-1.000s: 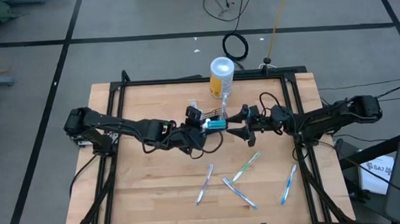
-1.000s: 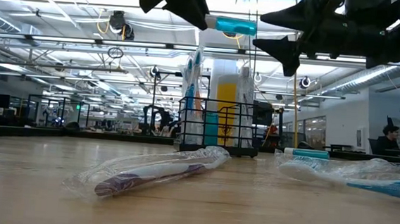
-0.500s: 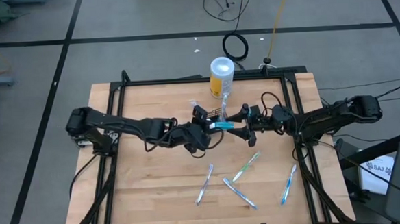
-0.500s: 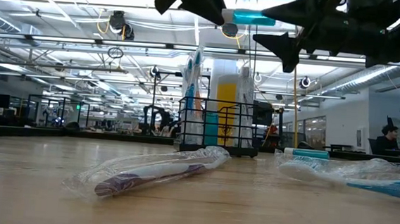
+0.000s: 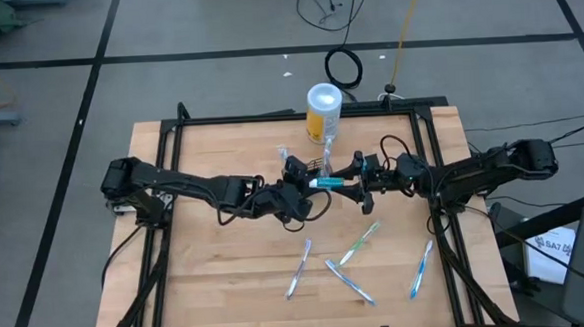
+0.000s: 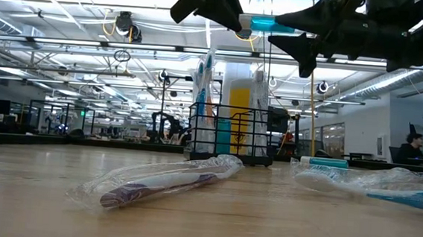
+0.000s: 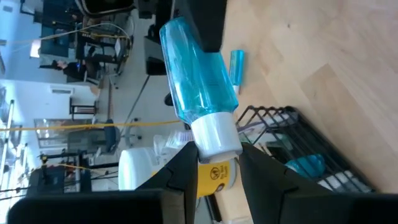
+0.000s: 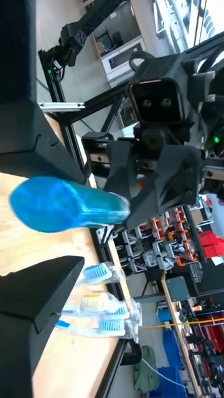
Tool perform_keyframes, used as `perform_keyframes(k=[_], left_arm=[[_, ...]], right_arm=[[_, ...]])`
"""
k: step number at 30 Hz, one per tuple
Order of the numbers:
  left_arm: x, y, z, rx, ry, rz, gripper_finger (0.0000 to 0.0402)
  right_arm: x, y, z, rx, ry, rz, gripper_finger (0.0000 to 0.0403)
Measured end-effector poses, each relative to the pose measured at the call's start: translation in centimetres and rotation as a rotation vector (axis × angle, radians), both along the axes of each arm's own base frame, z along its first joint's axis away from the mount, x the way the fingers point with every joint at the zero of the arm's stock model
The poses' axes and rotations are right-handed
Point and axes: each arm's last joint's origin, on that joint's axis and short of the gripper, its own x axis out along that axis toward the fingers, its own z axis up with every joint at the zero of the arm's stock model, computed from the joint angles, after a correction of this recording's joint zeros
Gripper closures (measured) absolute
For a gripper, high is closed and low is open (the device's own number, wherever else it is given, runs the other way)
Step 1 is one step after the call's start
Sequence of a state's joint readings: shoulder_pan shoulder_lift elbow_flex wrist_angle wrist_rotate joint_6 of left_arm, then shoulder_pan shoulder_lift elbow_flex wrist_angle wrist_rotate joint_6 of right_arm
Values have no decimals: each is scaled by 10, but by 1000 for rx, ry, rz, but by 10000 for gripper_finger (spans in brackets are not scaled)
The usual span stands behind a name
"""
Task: Pick & Place toothbrushing station
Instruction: Put the blue mouthwash into the black wire organizer
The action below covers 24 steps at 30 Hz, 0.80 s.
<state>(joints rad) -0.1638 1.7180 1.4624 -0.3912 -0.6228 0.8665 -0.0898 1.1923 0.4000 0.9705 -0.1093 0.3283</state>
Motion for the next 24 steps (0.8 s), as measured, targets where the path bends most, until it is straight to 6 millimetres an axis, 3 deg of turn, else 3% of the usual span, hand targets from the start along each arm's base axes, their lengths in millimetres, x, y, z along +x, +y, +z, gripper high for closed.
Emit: perform_keyframes(k=[24], left_arm=[[-1,0,-1,-25,-3,25,302]], right_arm=[[0,0,-1,-3,11,-1,280]])
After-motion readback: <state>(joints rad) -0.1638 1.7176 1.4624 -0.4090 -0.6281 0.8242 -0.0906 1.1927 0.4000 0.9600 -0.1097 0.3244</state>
